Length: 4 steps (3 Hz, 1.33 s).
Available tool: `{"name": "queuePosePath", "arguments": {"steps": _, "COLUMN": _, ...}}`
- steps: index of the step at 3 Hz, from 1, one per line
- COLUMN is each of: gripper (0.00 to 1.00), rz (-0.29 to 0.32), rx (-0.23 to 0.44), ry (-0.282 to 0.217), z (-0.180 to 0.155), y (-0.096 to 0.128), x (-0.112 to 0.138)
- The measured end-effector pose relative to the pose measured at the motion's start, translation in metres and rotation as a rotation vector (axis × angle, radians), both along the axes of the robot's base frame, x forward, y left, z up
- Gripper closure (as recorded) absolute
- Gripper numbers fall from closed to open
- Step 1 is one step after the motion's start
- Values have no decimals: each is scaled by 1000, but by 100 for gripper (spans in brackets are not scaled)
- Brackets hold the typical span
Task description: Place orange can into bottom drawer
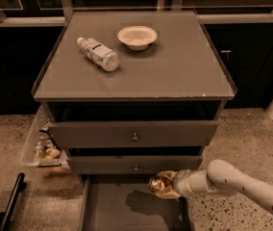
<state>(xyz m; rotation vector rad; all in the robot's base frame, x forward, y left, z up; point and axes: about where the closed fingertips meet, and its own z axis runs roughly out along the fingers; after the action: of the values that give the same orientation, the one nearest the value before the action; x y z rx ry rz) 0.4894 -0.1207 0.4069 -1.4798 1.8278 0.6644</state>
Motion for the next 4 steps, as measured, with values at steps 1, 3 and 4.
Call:
{"name": "queuePosePath", "arguments": {"steps": 1, "gripper": 100, "rz": 0, "rx": 0, "ry": 0, "z": 0, "y": 0, "x": 0}}
{"name": "queuePosePath", "arguments": {"steps": 3, "gripper": 100, "rz": -47, "rx": 24, "ry": 42, "z": -78, "y": 19, "x": 15}}
{"name": "queuePosePath", "arguments": {"steps": 4, "gripper": 100, "rz": -56, "rx": 3, "ry": 31, "z": -138, "y": 27, "x": 25}}
